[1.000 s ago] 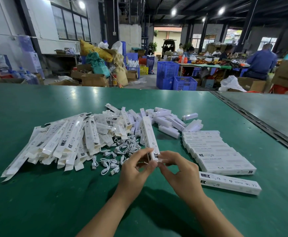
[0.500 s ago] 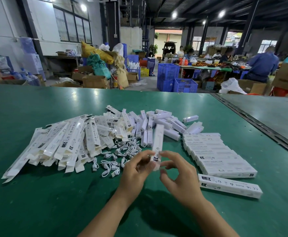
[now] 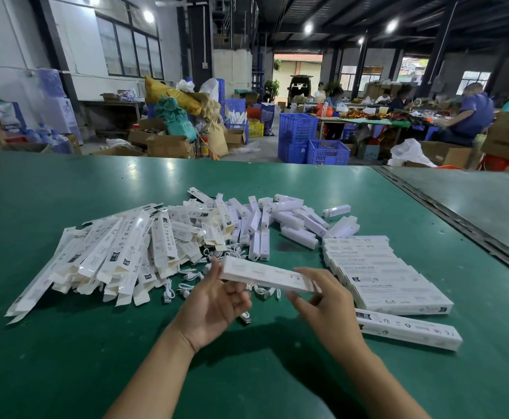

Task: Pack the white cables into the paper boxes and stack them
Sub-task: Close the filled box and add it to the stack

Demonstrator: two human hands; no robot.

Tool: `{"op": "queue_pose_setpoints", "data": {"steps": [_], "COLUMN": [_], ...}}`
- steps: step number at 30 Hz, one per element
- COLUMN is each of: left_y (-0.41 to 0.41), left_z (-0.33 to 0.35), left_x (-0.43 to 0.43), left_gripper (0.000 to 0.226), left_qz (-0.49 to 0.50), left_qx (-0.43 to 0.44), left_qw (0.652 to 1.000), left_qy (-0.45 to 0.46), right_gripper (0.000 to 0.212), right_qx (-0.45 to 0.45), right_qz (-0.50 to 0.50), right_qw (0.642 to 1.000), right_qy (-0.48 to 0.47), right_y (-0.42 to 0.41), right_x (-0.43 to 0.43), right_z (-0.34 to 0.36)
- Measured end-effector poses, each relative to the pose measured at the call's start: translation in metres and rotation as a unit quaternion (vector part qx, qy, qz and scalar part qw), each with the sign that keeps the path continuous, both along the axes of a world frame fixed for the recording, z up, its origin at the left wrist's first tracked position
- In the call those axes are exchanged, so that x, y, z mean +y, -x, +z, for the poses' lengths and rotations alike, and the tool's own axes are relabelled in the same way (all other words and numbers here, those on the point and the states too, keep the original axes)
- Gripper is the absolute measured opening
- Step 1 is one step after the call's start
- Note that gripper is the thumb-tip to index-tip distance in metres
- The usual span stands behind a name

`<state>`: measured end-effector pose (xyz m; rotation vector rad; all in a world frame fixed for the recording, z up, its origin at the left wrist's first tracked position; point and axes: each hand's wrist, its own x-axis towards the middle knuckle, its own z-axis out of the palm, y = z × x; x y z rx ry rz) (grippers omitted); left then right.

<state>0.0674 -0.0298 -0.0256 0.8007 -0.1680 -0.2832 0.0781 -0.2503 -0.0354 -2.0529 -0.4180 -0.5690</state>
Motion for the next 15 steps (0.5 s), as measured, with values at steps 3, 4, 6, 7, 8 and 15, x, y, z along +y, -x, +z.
{"op": "queue_pose_setpoints", "data": {"steps": [3,4,6,7,8,15], "left_y": [-0.001,-0.001,0.000,0.002,0.003,-0.002], "left_z": [-0.004,-0.005,-0.008,-0.010,-0.012,-0.015], "left_x": [-0.002,-0.004,-0.014,-0.020,-0.027,-0.037], "left_gripper": [0.094,0.086,0.066,0.057,0.050,0.017], "left_qz": [0.022,0.018,0.035,0.057,0.087,0.260], "left_qx": [-0.046,-0.073,-0.113,-0.122,-0.120,-0.064], "left_qw": [0.999,0.997,0.987,0.977,0.965,0.936], "left_qy": [0.010,-0.010,-0.106,-0.167,-0.217,-0.230], "right_gripper": [0.043,0.043,0.041,0.037,0.034,0.058], "right_qx": [0.044,0.058,0.076,0.081,0.086,0.117], "right_qz": [0.050,0.063,0.082,0.088,0.091,0.064], "right_qw": [0.998,0.996,0.994,0.993,0.992,0.991], "right_qy": [-0.003,-0.003,-0.007,-0.008,-0.008,-0.008], "right_y": [0.004,0.005,0.006,0.006,0.007,-0.005], "right_x": [0.006,0.008,0.011,0.012,0.012,0.012], "right_z": [-0.001,0.000,-0.001,-0.002,-0.003,-0.016]}}
